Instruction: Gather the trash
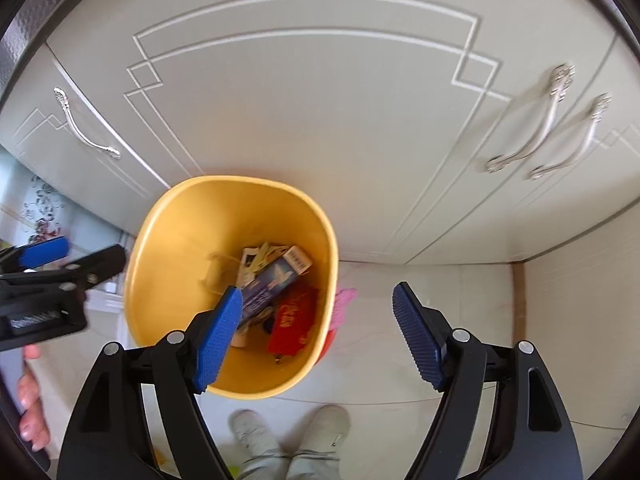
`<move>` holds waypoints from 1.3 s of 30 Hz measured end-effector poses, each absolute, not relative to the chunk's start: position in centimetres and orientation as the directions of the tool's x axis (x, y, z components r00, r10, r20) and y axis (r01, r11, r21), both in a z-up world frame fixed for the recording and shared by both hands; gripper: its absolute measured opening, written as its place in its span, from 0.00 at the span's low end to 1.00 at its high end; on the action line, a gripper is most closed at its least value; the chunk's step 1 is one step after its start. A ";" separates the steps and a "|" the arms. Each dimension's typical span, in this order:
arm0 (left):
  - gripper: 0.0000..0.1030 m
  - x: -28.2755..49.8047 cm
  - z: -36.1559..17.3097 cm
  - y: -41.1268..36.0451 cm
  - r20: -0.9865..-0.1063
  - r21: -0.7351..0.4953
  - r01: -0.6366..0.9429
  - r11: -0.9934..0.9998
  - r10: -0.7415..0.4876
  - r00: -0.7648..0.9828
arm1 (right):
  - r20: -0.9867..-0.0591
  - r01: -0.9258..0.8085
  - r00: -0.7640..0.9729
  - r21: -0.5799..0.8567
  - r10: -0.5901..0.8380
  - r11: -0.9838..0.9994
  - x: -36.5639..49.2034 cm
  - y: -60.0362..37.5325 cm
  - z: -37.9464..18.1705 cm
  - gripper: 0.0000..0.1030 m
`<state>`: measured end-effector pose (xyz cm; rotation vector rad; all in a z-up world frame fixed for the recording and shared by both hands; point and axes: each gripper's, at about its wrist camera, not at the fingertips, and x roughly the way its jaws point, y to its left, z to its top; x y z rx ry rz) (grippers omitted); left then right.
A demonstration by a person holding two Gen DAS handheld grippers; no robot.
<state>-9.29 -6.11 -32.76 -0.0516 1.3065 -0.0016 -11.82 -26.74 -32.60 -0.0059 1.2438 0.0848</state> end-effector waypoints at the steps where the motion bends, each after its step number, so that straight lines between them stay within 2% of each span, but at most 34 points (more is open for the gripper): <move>1: 0.95 -9.5 -32.5 -6.0 -0.964 -0.044 -0.041 0.998 -0.032 0.264 | -0.948 -0.067 0.314 0.035 0.055 0.997 -11.8 -26.6 -32.5 0.76; 12: 0.95 -11.6 -29.4 -5.4 -0.957 -0.066 -0.104 0.992 -0.034 0.287 | -0.956 -0.032 0.291 0.033 0.041 0.999 -12.9 -26.3 -30.6 0.76; 21: 0.95 -12.4 -27.5 -6.4 -0.956 -0.010 -0.045 0.999 0.004 0.294 | -0.954 -0.030 0.290 0.069 0.075 0.997 -13.4 -26.2 -29.2 0.76; 39: 0.95 -11.7 -26.5 -6.7 -0.954 0.005 -0.043 0.999 0.018 0.298 | -0.954 -0.029 0.285 0.087 0.091 0.996 -13.5 -26.0 -28.4 0.76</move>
